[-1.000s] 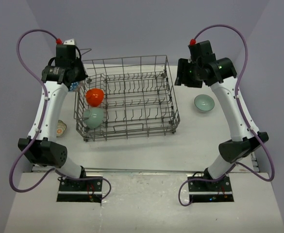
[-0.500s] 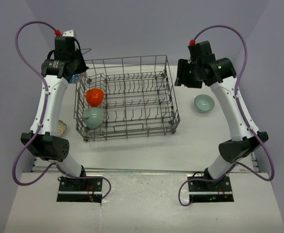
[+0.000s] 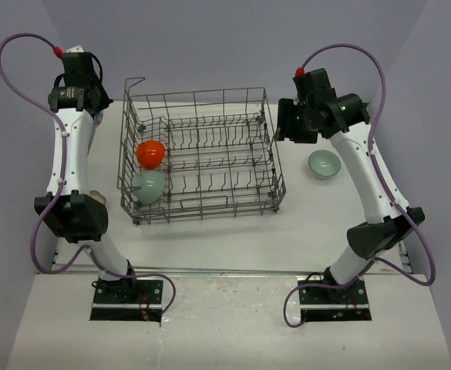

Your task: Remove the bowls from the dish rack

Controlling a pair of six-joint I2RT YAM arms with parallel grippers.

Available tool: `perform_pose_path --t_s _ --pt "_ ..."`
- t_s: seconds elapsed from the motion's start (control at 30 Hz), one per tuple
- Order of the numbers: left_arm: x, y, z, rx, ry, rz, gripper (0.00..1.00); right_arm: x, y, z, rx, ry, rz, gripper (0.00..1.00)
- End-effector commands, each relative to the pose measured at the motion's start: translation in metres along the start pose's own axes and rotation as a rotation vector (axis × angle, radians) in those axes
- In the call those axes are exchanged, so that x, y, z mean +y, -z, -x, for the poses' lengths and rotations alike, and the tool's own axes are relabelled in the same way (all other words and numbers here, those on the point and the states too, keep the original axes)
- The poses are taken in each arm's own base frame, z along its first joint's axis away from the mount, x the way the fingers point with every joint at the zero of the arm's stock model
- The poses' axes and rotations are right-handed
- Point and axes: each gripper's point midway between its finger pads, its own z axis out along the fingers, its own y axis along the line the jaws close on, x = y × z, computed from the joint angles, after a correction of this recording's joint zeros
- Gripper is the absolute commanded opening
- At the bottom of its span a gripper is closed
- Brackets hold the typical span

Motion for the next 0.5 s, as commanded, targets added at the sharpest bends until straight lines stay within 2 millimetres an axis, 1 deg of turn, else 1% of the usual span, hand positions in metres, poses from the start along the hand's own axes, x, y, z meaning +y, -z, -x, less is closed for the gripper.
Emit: perform_pose_path --t_s 0.0,0.03,0.07,0.1,0.13,0.17,0.2,0.27,0.33,0.43,0.47 --pt "0.016 -0.013 0.023 -0.088 0.012 0.048 0.00 0.013 0.009 0.000 -0.014 0.033 0.049 0.60" --pt "0.023 -0.021 0.019 -0.078 0.016 0.064 0.00 0.014 0.009 -0.001 -0.011 0.035 0.050 0.60" --pt "0.027 -0.033 0.011 -0.051 0.014 0.080 0.00 0.016 0.009 -0.002 -0.009 0.038 0.055 0.60" --pt "0.031 -0.040 0.007 -0.034 0.018 0.091 0.00 0.017 0.009 -0.002 -0.008 0.040 0.056 0.60" --pt "0.039 -0.050 -0.001 -0.007 0.023 0.102 0.00 0.018 0.009 -0.001 -0.008 0.040 0.057 0.60" --pt "0.041 -0.060 -0.009 0.015 0.024 0.109 0.00 0.018 0.009 -0.001 -0.009 0.039 0.058 0.60" --pt "0.043 -0.064 -0.011 0.014 0.016 0.115 0.00 0.017 0.009 -0.001 -0.008 0.041 0.056 0.60" --pt "0.045 -0.080 -0.025 0.038 0.005 0.128 0.00 0.018 0.008 -0.001 -0.007 0.041 0.055 0.60" --pt "0.052 -0.089 -0.034 0.058 0.000 0.154 0.00 0.018 0.007 -0.001 -0.004 0.041 0.055 0.60" --pt "0.059 -0.108 -0.054 0.110 -0.008 0.179 0.00 0.018 0.006 0.001 -0.006 0.041 0.051 0.60" --pt "0.062 -0.117 -0.065 0.137 -0.014 0.194 0.00 0.018 0.006 0.002 -0.007 0.043 0.052 0.60"
